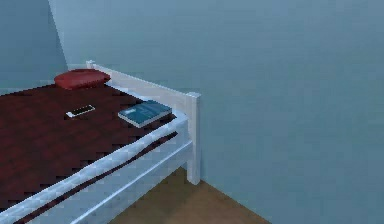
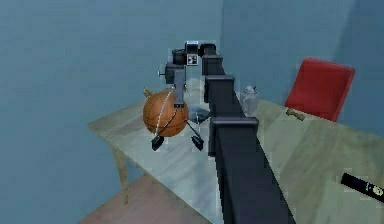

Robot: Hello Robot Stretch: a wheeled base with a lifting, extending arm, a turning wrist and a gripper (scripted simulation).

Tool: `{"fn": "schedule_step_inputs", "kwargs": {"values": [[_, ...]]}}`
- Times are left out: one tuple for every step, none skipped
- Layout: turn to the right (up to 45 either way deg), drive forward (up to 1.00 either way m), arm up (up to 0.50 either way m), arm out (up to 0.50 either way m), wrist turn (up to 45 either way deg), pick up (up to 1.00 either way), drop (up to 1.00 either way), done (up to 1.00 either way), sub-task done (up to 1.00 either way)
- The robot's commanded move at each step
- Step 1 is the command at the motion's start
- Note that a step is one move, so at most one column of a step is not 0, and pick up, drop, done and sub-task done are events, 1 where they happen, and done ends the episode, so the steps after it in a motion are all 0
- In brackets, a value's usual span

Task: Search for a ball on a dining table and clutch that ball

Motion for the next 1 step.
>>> {"fn": "schedule_step_inputs", "kwargs": {"values": [[0.0,0.00,0.00,0.00,45.0,0.00,0.00,0.00,0.00]]}}
